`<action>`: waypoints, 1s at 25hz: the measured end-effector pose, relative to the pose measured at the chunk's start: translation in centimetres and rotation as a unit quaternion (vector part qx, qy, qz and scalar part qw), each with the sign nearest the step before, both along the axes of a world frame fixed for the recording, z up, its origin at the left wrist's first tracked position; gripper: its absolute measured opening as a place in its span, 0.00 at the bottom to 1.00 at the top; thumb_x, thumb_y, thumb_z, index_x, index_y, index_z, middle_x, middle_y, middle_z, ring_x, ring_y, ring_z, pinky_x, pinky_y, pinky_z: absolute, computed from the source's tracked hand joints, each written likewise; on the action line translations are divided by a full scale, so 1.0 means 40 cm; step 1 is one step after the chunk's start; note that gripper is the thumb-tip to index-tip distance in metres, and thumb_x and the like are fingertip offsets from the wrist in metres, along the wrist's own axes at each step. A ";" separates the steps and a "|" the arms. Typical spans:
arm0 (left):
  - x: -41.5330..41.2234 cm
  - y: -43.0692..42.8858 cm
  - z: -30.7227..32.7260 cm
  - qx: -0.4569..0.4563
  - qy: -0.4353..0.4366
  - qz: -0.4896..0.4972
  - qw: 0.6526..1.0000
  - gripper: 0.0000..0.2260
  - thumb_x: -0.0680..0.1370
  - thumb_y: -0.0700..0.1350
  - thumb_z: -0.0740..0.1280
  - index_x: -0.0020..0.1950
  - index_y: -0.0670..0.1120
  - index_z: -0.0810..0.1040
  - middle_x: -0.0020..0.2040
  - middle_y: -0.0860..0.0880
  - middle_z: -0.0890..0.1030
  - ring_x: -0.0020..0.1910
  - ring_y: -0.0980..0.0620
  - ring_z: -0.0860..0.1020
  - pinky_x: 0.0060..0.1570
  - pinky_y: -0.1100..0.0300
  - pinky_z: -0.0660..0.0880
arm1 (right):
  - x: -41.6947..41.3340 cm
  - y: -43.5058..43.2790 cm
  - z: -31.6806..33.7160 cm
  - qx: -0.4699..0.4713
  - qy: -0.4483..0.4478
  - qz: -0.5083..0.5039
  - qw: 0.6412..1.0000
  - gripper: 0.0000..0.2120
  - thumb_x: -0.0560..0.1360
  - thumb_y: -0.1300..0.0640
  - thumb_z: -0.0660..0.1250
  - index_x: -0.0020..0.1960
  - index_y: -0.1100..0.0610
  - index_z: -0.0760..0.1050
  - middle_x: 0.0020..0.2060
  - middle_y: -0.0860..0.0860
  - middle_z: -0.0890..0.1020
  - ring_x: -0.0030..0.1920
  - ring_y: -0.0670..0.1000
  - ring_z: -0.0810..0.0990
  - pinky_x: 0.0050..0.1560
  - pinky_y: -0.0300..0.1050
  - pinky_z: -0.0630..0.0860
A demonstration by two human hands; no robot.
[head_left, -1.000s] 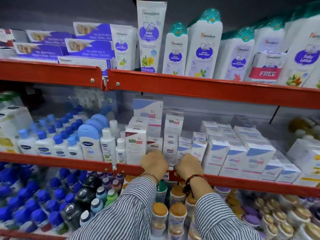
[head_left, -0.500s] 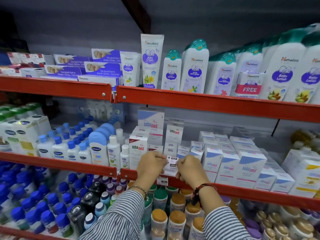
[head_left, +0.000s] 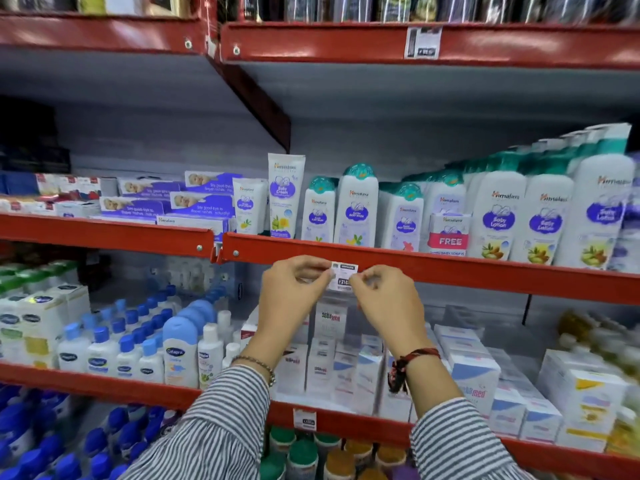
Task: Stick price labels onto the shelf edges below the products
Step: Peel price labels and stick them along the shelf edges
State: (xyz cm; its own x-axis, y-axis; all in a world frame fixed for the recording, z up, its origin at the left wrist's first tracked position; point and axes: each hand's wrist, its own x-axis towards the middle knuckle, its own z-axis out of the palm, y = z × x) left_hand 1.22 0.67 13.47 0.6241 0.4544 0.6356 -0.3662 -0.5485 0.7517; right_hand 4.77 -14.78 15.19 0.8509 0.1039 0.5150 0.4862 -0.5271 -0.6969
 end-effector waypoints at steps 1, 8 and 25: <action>0.008 -0.001 0.011 0.014 -0.011 0.008 1.000 0.04 0.74 0.50 0.78 0.49 0.53 0.89 0.39 0.56 0.89 0.38 0.63 0.86 0.40 0.57 0.86 | 0.010 0.002 0.006 0.005 -0.005 -0.005 1.000 0.11 0.76 0.47 0.67 0.41 0.51 0.82 0.39 0.50 0.88 0.45 0.54 0.85 0.45 0.48 0.82; 0.047 -0.004 0.033 0.049 -0.089 0.039 0.994 0.03 0.75 0.50 0.78 0.47 0.53 0.89 0.38 0.58 0.87 0.39 0.62 0.85 0.42 0.65 0.83 | 0.063 0.017 0.021 0.028 -0.075 -0.071 0.994 0.14 0.74 0.40 0.68 0.39 0.48 0.85 0.32 0.46 0.87 0.40 0.48 0.86 0.42 0.47 0.83; 0.097 0.058 -0.015 0.188 -0.209 0.049 0.958 0.12 0.76 0.46 0.78 0.59 0.49 0.88 0.50 0.52 0.82 0.32 0.53 0.79 0.34 0.62 0.81 | 0.134 -0.014 -0.036 -0.026 -0.376 -0.005 0.926 0.04 0.76 0.52 0.76 0.50 0.46 0.86 0.32 0.37 0.73 0.28 0.38 0.68 0.33 0.23 0.63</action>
State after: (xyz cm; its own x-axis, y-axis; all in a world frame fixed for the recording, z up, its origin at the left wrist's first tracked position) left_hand 5.11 2.99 12.87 0.2451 0.1877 0.9511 -0.5244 -0.7995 0.2929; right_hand 10.13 -15.35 13.77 0.2540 0.1397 0.9571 0.8192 -0.5572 -0.1361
